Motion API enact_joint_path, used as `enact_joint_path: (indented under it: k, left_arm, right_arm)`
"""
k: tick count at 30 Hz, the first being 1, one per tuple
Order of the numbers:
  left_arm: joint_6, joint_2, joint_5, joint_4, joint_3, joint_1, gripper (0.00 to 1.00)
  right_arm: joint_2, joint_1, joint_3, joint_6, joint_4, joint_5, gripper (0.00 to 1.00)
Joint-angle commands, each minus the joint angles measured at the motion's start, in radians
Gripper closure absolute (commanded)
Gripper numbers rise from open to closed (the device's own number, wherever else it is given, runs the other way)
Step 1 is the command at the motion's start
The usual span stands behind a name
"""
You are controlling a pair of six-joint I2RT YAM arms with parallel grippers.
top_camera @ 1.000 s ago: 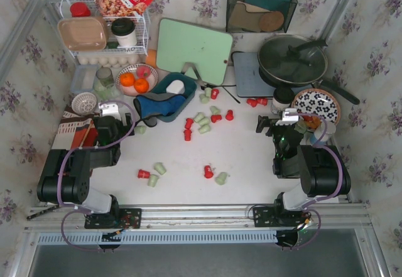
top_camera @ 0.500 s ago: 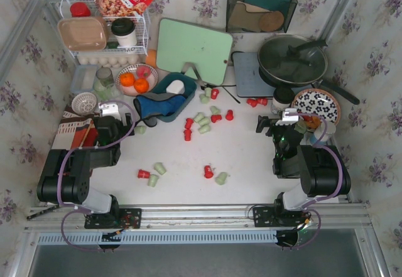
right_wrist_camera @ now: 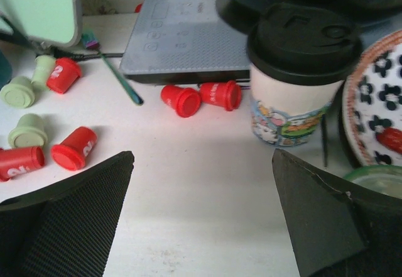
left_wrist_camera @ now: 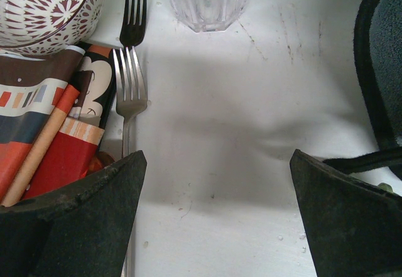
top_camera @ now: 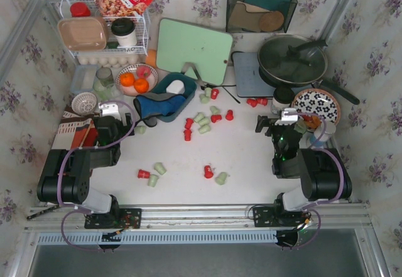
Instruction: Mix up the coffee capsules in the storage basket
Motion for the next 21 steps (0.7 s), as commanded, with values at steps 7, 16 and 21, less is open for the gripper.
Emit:
enact_joint_path:
  k: [7,16,21]
  left_arm:
    - [-0.001,0.001,0.005,0.008,0.007,0.000,0.00]
    - [-0.002,-0.002,0.005,0.012,0.004,0.001,0.00]
    - [-0.006,-0.075,0.029,-0.339,0.169,0.000,0.00]
  right_arm:
    - [-0.356,0.001,0.062,0.088,-0.429,0.228,0.00]
    - [-0.452,0.031,0.118,0.058,-0.559,0.205,0.00]
    - [-0.440,0.073,0.139,0.025,-0.580,0.232,0.00]
